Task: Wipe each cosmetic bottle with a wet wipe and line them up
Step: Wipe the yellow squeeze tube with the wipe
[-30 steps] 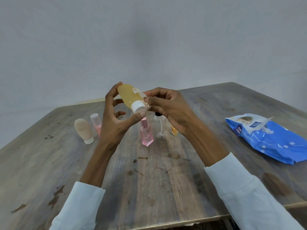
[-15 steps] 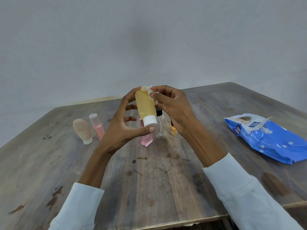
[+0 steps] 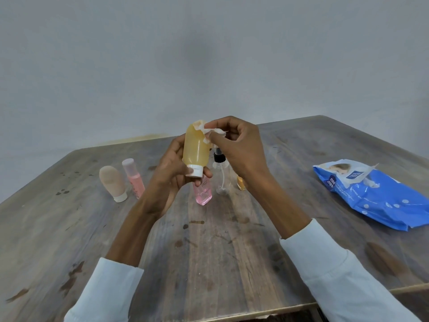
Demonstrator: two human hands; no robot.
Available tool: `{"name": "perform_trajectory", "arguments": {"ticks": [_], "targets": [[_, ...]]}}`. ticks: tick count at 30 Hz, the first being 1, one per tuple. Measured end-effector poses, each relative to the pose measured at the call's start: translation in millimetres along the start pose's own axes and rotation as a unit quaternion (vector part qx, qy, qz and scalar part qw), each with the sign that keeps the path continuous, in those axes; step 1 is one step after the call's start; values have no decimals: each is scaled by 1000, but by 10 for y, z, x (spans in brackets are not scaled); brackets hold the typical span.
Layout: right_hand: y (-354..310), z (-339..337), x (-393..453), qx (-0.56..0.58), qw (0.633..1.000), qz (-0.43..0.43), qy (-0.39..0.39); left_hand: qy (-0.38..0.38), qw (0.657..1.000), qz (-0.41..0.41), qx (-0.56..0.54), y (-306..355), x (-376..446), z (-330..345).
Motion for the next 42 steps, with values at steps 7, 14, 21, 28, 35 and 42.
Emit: {"name": "perform_trajectory", "arguments": {"ticks": [7,14,21,28,35,42], "targets": [[-77,93,-48,-33,997,-62,-38,175,968,4,179,-13,-13,-67],[-108,34,-17,-44,994,-73,-68,137,974,42,178,111,-118,-52],[-161,37,-16,-34,988,-88,-125,84,979,23,182,71,-111,-24],[-135,33,0,-16,992,-76,-99,126,977,48,168,61,-78,-45],[-98,41,5,35,995,-67,-68,136,987,46,77,40,-53,-24],[-104,1,-9,19,995,-64,-69,128,979,61,145,66,-83,-15]]}}
Point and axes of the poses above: each hand's wrist, its own x-axis towards the middle knuckle, its own z-axis out of the palm, y = z × x, the point moved 3 cm from there along x, towards the middle knuckle, and after that the axes turned 11 degrees about -z, right-handed, at the moved point
